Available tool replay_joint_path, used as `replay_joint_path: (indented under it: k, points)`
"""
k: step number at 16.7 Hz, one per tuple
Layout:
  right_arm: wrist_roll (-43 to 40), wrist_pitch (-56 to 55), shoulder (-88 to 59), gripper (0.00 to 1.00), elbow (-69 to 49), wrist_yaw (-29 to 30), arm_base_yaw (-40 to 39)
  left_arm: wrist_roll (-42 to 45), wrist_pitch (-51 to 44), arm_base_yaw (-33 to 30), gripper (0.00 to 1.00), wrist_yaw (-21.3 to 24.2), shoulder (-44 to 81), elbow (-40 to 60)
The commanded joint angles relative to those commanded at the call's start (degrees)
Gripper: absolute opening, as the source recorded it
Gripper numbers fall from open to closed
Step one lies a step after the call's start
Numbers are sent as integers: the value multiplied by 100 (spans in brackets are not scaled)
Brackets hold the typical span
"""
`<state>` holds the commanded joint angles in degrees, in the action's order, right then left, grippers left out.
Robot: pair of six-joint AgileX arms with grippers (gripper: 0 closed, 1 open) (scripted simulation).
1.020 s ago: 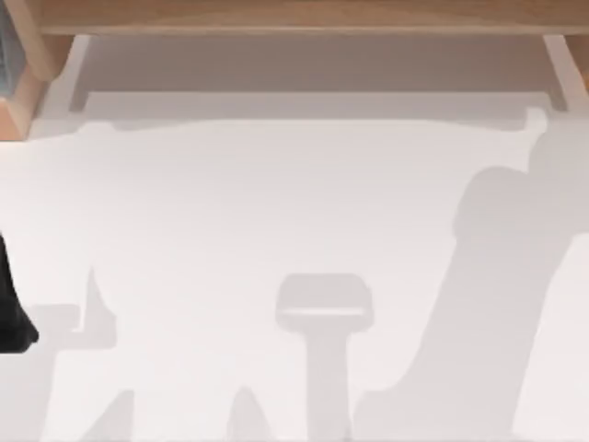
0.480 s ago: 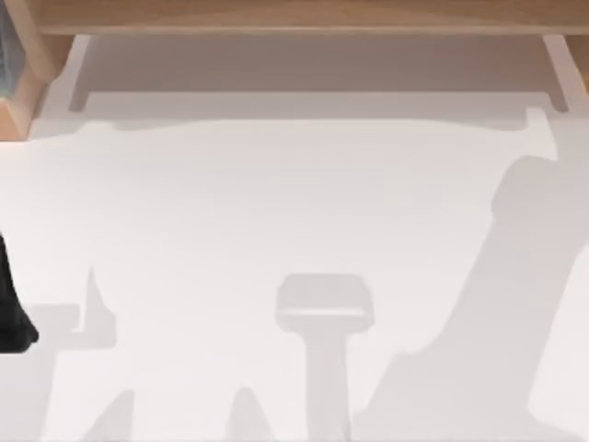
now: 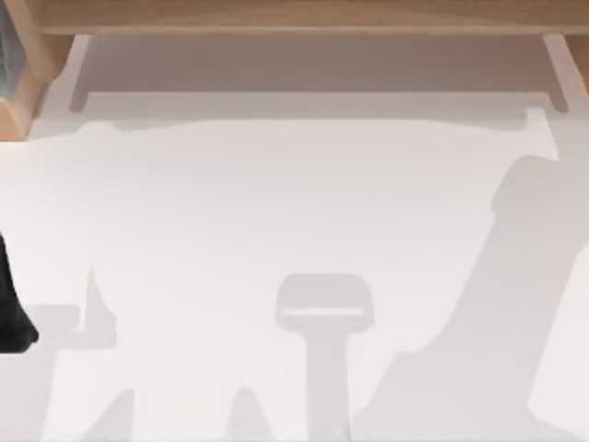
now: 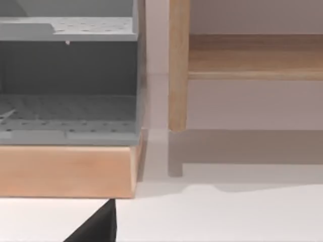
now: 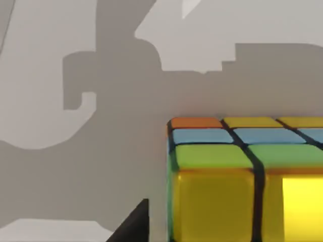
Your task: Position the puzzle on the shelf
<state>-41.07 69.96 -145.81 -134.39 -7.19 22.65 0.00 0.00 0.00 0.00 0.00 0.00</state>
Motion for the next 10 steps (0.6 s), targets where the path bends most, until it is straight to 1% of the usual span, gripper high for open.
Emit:
replay_joint_path:
  k: [8, 9, 10]
  points:
    - [0, 0, 0, 2, 0, 0, 0, 0, 0, 0, 100, 0, 0, 0]
    - [0, 0, 0, 0, 0, 0, 0, 0, 0, 0, 100, 0, 0, 0]
    - [0, 0, 0, 0, 0, 0, 0, 0, 0, 0, 100, 0, 0, 0]
